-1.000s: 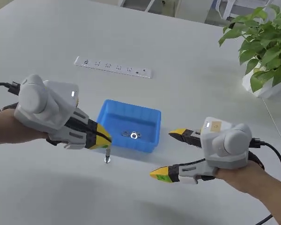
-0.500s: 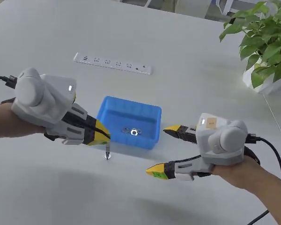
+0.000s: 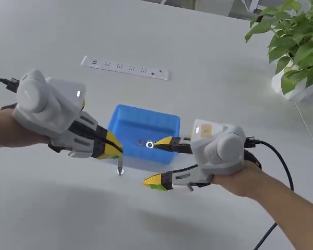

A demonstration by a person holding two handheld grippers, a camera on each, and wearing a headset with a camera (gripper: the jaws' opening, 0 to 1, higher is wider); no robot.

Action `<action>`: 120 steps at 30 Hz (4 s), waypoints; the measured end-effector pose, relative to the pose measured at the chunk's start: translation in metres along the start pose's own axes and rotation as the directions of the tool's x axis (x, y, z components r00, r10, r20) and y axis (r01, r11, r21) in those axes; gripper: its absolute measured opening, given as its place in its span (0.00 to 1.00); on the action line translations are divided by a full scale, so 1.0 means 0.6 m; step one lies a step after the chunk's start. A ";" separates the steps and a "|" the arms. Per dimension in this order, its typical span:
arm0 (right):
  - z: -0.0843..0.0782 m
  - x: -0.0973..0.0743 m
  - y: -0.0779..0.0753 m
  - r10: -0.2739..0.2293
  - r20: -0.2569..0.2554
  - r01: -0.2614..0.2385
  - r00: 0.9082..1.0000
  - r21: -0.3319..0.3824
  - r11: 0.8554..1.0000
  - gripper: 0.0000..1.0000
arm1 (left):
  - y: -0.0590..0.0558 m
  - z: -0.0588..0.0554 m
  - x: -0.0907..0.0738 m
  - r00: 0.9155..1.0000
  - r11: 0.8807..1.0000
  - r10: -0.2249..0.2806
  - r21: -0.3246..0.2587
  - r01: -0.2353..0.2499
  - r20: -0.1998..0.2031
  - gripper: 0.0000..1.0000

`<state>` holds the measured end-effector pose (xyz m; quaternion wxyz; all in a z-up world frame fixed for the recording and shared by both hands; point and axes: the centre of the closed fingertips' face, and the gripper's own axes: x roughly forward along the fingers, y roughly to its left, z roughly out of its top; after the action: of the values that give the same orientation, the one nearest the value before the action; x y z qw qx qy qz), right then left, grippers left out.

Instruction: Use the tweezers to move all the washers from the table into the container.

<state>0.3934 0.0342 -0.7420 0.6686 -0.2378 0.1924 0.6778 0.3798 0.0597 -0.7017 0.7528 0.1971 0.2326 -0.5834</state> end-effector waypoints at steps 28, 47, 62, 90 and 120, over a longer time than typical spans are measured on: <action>0.026 0.093 0.017 0.114 -0.048 -0.118 0.992 -0.100 0.988 0.17 | -0.002 -0.002 0.000 1.000 1.000 -0.019 0.003 0.019 -0.014 0.04; 0.016 0.097 0.023 0.095 -0.121 -0.113 0.988 -0.149 0.982 0.08 | -0.004 0.000 0.003 1.000 1.000 -0.011 0.003 0.011 -0.026 0.05; 0.019 0.100 0.029 0.099 -0.123 -0.118 0.987 -0.163 0.979 0.07 | -0.004 -0.005 -0.007 0.999 0.999 0.015 -0.039 -0.017 -0.042 0.11; 0.059 0.063 0.027 0.086 -0.100 -0.098 0.991 -0.122 0.988 0.08 | -0.002 0.020 -0.069 0.981 0.972 0.176 -0.170 -0.160 0.085 0.58; 0.117 0.003 -0.004 0.081 -0.060 -0.087 0.995 -0.092 0.992 0.08 | -0.004 0.021 -0.086 0.956 0.950 0.271 -0.191 -0.248 0.108 0.95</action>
<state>0.3911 0.0765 -0.6861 0.6218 -0.2800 0.1888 0.7067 0.3681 0.0929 -0.6617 0.8513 0.1194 0.2044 -0.4682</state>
